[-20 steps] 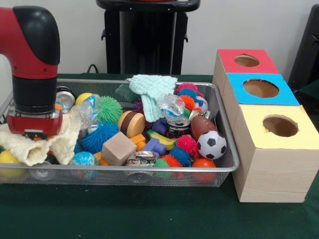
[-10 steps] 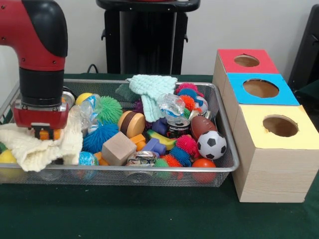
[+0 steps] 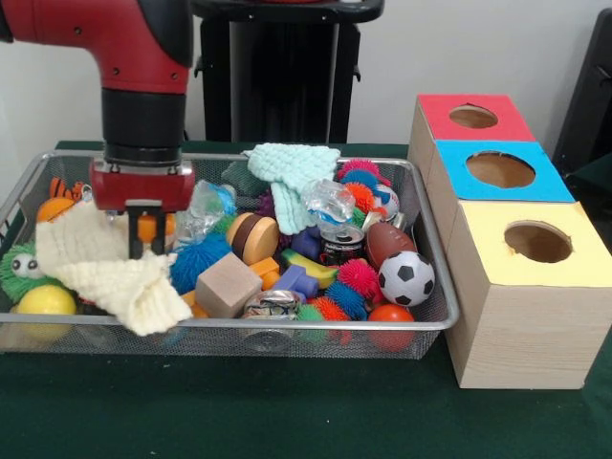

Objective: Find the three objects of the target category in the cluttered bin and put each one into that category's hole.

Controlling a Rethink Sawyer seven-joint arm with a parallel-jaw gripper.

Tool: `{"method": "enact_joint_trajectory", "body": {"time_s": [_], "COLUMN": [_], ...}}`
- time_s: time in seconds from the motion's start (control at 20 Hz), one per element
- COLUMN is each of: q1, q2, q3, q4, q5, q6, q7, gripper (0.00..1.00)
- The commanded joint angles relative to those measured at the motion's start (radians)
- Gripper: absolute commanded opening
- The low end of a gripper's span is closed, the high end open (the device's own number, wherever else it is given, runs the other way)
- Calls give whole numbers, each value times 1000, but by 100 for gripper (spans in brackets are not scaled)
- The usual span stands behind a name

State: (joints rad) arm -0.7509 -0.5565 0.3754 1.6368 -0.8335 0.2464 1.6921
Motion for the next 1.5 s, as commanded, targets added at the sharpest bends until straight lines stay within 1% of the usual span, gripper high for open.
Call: {"method": "enact_joint_trajectory", "body": {"time_s": [0.05, 0.45, 0.85, 1.0, 1.2, 1.35, 1.5], "q1": [47, 81, 166, 184, 187, 170, 128], "q2": [-55, -86, -95, -96, -100, -92, -78], "q3": [-66, -109, -200, -217, -221, -209, -170], "q4": [155, 208, 261, 276, 286, 283, 264], "q5": [80, 157, 230, 257, 288, 299, 305], "q6": [-76, -119, -215, -234, -237, -235, -200], "q7": [237, 232, 263, 261, 239, 210, 165], "gripper": [0, 0, 0, 0, 0, 0, 0]}}
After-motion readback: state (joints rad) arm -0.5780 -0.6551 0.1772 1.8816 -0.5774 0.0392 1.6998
